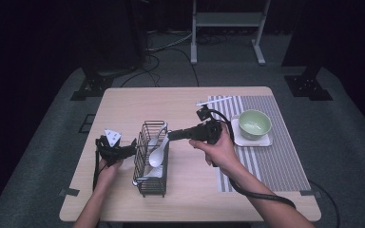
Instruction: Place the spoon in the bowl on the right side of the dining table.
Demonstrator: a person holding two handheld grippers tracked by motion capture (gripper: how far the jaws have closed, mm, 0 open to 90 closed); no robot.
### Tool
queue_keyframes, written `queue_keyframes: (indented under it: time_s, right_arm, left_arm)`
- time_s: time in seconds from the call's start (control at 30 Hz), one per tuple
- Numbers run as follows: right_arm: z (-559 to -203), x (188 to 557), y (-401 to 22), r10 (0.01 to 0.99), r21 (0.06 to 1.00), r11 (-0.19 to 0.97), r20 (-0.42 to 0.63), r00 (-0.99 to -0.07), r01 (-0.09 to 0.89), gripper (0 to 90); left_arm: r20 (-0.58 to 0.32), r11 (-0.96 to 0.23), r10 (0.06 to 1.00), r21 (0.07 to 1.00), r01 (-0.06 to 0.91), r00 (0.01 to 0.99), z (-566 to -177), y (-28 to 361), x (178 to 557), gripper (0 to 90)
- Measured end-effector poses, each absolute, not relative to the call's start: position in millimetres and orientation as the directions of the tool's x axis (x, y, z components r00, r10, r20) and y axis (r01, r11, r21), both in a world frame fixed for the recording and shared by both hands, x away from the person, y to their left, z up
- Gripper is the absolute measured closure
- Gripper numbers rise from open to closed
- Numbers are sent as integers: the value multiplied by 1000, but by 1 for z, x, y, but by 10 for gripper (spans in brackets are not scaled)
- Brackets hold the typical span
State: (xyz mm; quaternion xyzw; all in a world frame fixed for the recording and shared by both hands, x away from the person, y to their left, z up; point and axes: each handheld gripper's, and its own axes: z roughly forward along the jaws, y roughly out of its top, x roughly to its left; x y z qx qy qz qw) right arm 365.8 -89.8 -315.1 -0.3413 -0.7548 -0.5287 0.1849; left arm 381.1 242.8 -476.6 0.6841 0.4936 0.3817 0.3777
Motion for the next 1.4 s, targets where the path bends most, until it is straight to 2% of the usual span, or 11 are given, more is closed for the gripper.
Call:
queue_keyframes:
  time_s: [0.73,1.4]
  right_arm:
    - [-301,361,-124,303,674,137,669,-678,726,854]
    - [-294,356,-155,340,677,102,665,-665,729,853]
  left_arm:
    - [151,-229,964,893,388,220,-477,243,381,10]
    - [150,-228,964,893,387,220,-477,243,381,10]
